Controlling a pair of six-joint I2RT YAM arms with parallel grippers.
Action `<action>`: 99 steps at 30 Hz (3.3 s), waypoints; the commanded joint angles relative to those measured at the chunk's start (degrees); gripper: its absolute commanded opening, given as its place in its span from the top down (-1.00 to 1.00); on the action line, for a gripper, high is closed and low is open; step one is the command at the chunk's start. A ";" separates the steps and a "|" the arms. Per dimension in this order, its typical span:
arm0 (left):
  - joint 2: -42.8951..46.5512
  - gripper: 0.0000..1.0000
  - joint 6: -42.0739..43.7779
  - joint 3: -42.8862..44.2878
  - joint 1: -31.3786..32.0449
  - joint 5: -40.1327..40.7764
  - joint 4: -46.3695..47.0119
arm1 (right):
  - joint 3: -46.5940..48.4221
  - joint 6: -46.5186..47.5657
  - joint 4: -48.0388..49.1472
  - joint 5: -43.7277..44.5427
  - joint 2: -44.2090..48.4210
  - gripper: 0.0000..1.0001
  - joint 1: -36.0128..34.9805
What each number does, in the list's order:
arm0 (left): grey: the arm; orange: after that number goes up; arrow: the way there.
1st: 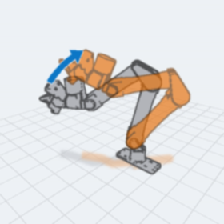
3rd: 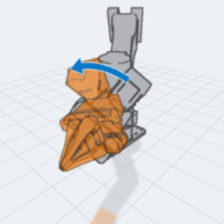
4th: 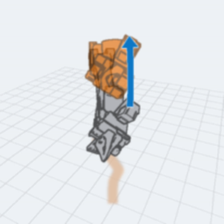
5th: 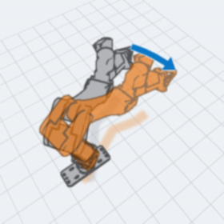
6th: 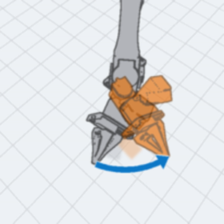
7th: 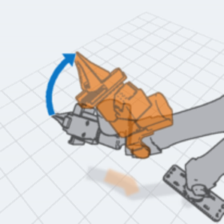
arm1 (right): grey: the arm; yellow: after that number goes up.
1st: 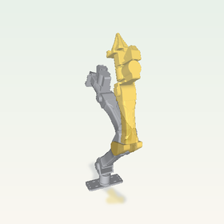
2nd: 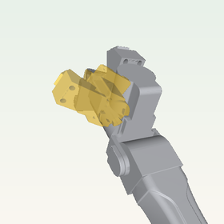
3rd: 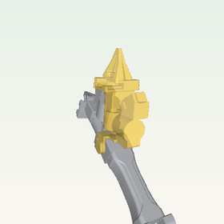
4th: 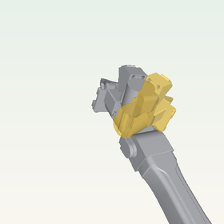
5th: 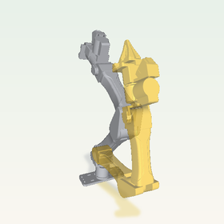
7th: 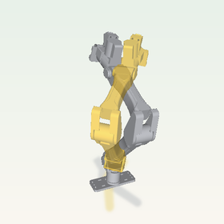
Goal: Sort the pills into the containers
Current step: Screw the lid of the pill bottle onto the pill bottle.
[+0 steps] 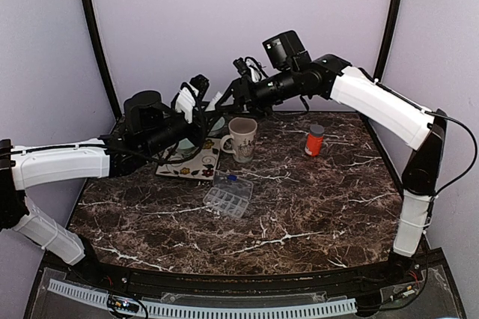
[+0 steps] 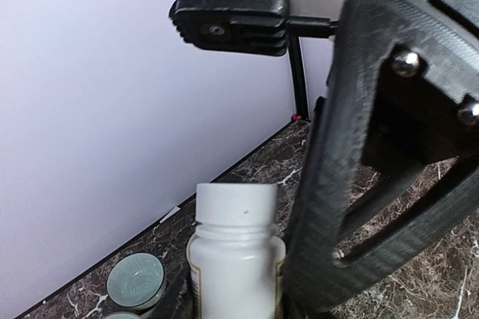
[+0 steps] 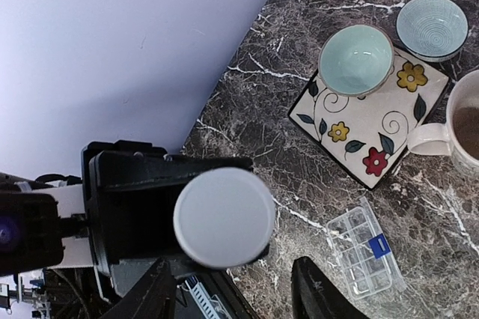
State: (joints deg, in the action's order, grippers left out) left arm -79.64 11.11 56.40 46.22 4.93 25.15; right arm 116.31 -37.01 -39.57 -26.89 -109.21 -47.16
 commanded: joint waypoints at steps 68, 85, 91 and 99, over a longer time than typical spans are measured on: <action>-10.24 1.00 -32.55 15.22 -19.06 -73.18 -7.61 | -9.30 13.65 16.72 -4.98 6.60 -0.04 1.07; -11.08 1.00 -33.95 15.67 -19.33 -74.35 -5.76 | -9.84 11.93 18.50 -7.45 5.61 0.09 2.06; -11.68 1.00 -33.97 16.09 -19.42 -74.40 -5.29 | -9.61 11.44 18.41 -8.51 5.07 0.16 2.10; -12.44 1.00 -34.60 16.63 -19.42 -74.94 -4.38 | -9.62 11.18 18.39 -9.11 4.80 0.32 2.07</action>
State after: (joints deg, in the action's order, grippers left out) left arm -92.09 -23.11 71.31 27.16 -68.40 18.63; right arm 106.06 -25.61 -23.33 -34.87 -104.16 -45.36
